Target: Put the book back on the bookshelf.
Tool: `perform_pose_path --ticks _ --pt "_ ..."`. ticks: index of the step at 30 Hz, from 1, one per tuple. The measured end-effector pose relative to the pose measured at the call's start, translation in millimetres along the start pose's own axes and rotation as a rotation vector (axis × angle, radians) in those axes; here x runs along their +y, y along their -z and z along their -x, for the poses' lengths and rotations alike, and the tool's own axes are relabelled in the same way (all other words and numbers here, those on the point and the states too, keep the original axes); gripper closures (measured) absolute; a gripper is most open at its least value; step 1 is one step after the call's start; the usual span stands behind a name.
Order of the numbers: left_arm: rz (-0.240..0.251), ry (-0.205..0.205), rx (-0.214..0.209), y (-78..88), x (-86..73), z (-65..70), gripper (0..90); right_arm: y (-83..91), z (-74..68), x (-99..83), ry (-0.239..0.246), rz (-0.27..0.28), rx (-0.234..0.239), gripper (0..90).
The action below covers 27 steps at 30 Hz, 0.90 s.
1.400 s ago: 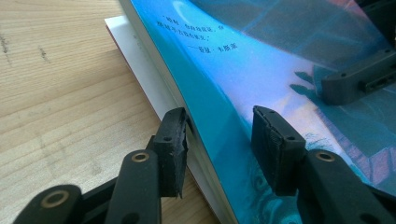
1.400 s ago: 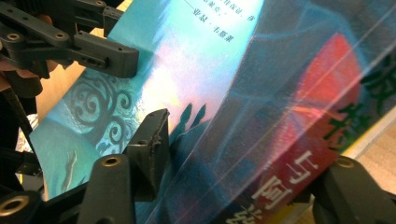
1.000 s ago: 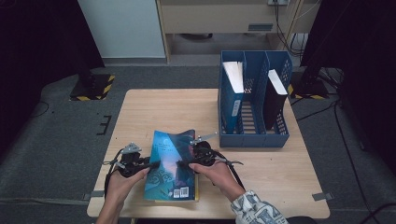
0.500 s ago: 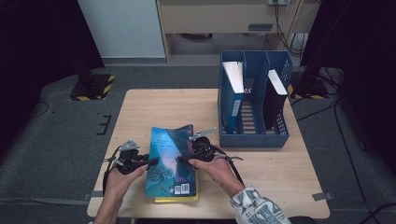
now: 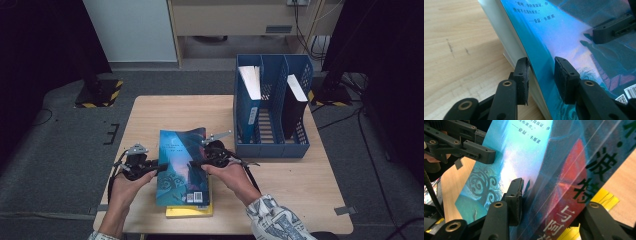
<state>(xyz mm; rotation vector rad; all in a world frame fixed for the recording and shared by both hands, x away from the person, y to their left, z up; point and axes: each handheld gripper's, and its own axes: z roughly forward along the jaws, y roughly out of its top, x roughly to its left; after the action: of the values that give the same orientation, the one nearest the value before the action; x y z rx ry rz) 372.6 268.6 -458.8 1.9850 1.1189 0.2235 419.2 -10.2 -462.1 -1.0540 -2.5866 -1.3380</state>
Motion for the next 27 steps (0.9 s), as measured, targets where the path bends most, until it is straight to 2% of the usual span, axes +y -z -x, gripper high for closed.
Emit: perform_pose_path --ticks 15,27 --pt "0.024 0.011 -0.019 9.9 13.3 -7.1 69.8 8.1 -2.2 21.1 0.027 0.020 -0.014 62.1" --pt "0.038 -0.011 0.004 19.2 26.7 -11.1 72.9 12.2 -1.6 35.7 0.038 0.051 -0.016 65.5"
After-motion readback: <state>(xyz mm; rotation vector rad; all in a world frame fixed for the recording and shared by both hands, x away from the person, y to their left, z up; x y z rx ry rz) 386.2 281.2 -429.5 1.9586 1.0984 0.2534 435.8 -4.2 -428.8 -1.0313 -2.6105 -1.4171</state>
